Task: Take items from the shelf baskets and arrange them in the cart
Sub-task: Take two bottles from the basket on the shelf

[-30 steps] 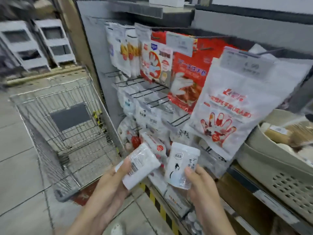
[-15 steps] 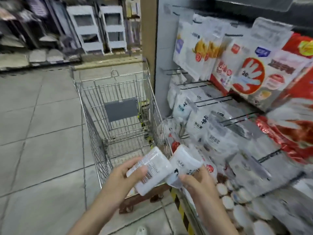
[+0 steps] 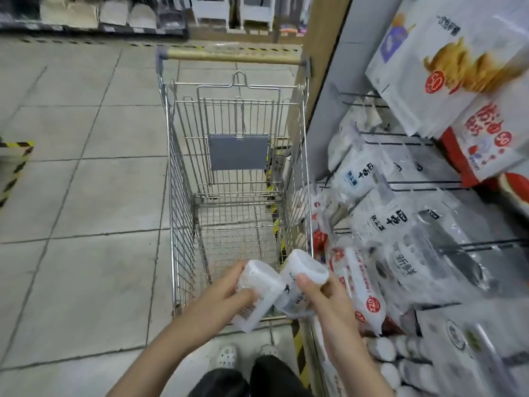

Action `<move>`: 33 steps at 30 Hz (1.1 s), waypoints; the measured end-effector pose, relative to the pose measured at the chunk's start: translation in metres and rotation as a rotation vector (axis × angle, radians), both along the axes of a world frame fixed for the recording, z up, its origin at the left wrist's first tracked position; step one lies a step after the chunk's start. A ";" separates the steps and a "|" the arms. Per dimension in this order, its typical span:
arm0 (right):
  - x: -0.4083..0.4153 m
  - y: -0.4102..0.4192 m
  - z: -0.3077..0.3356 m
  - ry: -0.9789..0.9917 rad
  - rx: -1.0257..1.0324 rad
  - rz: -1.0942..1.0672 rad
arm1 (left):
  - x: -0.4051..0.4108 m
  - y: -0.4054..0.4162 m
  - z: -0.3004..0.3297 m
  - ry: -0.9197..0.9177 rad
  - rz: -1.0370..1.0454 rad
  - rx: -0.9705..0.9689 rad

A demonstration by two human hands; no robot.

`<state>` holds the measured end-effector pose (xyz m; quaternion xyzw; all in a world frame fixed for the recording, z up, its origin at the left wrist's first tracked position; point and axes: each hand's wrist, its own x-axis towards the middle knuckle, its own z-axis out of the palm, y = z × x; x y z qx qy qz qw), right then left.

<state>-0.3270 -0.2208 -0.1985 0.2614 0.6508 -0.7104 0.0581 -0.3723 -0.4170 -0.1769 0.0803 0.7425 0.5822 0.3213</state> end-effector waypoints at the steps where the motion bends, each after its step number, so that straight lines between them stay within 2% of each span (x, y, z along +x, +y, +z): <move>1: -0.006 0.006 -0.007 -0.022 0.042 -0.021 | -0.003 0.002 -0.009 -0.042 0.057 0.022; 7: -0.043 0.048 -0.069 -0.063 0.218 -0.012 | -0.032 0.005 -0.081 -0.138 0.332 -0.038; 10: -0.057 0.057 -0.103 -0.067 0.353 0.143 | -0.042 0.008 -0.123 -0.144 0.355 -0.122; 15: -0.075 0.049 -0.168 -0.169 0.492 0.481 | -0.050 0.030 -0.195 -0.043 0.194 -0.412; 21: -0.093 0.041 -0.245 -0.285 0.874 0.907 | -0.051 0.057 -0.282 -0.119 -0.052 -0.526; 23: -0.099 0.037 -0.266 -0.328 0.962 0.972 | -0.052 0.063 -0.304 -0.140 -0.124 -0.579; 28: -0.103 0.039 -0.303 -0.448 0.955 1.078 | -0.057 0.070 -0.338 -0.267 -0.133 -0.616; 31: -0.099 0.038 -0.315 -0.464 1.053 1.196 | -0.057 0.071 -0.345 -0.255 -0.196 -0.658; 33: -0.097 0.038 -0.321 -0.492 1.031 1.223 | -0.057 0.073 -0.350 -0.233 -0.256 -0.685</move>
